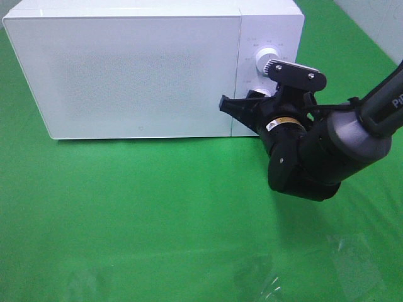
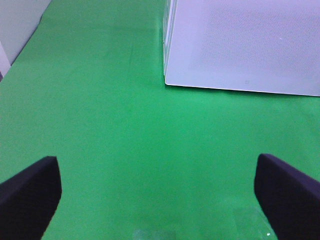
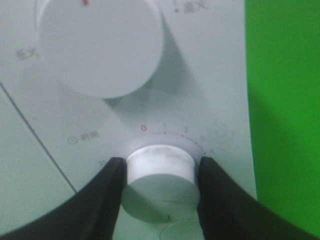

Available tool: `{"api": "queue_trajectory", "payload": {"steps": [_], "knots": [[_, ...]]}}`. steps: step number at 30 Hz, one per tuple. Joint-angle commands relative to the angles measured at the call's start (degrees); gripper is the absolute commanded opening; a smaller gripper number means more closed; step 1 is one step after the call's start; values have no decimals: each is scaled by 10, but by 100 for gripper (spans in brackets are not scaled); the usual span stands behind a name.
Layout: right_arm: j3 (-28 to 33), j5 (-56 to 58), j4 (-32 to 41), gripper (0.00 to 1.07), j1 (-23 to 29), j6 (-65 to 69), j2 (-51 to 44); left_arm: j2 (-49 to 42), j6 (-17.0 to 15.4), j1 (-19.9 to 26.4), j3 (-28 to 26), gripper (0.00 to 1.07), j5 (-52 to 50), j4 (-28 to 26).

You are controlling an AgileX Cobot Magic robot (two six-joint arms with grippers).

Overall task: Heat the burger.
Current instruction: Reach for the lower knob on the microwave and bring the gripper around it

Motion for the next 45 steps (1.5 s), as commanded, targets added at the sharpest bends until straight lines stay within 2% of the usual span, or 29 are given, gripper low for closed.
{"api": "queue_trajectory", "payload": {"steps": [1,4,6,7,8,11,13,17,27,45], "knots": [[-10,-17,-93,2,-1,195,-3,-14,-1,1,1,98,-4,0],[-10,-17,-100,2,-1,231,-3,-14,-1,1,1,98,-4,0],[-10,-19,-131,2,-1,393,-3,-14,-1,1,1,98,-4,0],[-10,-19,-131,2,-1,393,-3,-14,-1,1,1,98,-4,0],[-10,-22,-150,2,-1,462,-3,-14,-1,1,1,98,-4,0],[-10,-27,-159,2,-1,489,-3,-14,-1,1,1,98,-4,0],[-10,-60,-201,2,-1,596,-3,-14,-1,1,1,98,-4,0],[-10,-96,-214,2,-1,668,-3,-14,-1,1,1,98,-4,0],[-10,-111,-215,2,-1,747,-3,-14,-1,1,1,98,-4,0],[-10,-111,-190,4,-1,732,-3,-14,-1,1,1,98,-4,0]]}}
